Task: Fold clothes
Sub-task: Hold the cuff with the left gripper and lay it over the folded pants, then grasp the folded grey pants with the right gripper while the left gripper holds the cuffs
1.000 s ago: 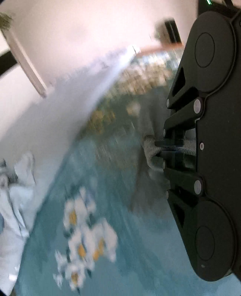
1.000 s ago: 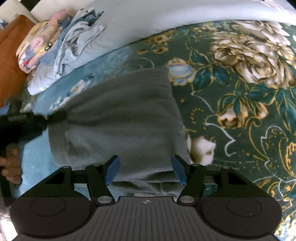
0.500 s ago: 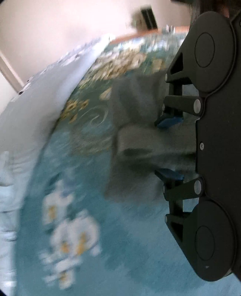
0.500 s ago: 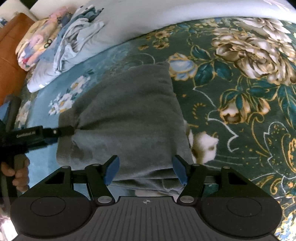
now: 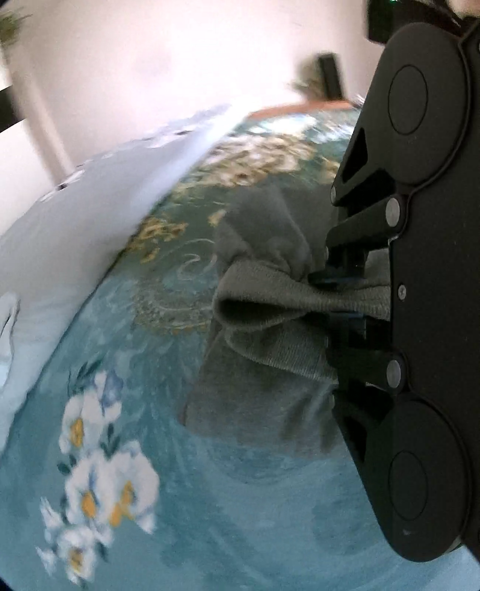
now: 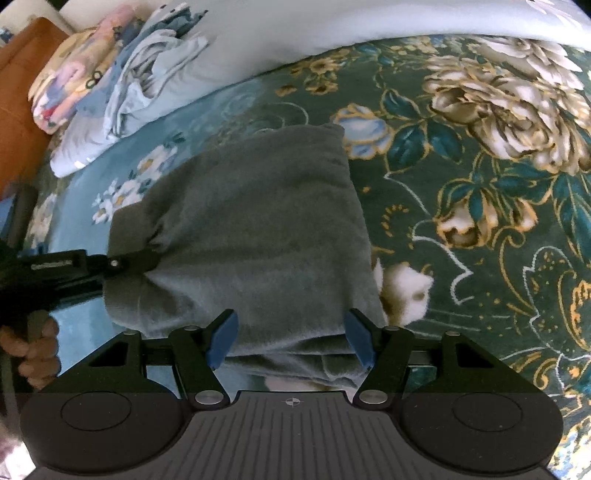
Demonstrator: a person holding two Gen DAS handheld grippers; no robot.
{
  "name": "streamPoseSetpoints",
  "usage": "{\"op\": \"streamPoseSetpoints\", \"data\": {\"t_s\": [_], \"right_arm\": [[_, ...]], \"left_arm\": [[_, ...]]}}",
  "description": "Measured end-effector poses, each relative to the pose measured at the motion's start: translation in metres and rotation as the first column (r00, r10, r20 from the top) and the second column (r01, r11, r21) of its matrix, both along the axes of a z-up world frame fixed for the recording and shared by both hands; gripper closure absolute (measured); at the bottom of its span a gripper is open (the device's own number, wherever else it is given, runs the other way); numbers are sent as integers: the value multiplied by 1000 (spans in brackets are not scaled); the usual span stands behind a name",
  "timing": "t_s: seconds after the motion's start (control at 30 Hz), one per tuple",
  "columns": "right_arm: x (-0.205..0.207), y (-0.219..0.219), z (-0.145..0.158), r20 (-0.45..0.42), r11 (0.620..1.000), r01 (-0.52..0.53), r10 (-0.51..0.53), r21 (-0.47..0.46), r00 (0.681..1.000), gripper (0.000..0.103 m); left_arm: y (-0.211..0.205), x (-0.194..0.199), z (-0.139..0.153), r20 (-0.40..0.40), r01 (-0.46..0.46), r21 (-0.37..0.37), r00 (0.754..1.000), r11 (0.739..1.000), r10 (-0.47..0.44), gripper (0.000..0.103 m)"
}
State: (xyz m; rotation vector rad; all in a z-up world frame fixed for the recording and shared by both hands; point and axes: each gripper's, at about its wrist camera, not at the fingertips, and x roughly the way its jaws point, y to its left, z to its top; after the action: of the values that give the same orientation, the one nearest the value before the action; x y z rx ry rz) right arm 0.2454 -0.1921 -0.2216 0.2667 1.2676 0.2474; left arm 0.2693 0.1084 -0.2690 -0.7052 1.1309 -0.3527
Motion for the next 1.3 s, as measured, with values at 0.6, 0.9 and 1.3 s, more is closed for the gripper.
{"op": "streamPoseSetpoints", "data": {"t_s": [0.6, 0.9, 1.3], "right_arm": [[3, 0, -2, 4, 1000, -4, 4, -4, 1000, 41], [15, -21, -3, 20, 996, 13, -15, 86, 1000, 25], [72, -53, -64, -128, 923, 87, -41, 375, 991, 25]], "left_arm": [[19, -13, -17, -57, -60, 184, 996, 981, 72, 86], [43, -21, 8, 12, -32, 119, 999, 992, 31, 53], [52, 11, -35, -66, 133, 39, 989, 990, -131, 34]]}}
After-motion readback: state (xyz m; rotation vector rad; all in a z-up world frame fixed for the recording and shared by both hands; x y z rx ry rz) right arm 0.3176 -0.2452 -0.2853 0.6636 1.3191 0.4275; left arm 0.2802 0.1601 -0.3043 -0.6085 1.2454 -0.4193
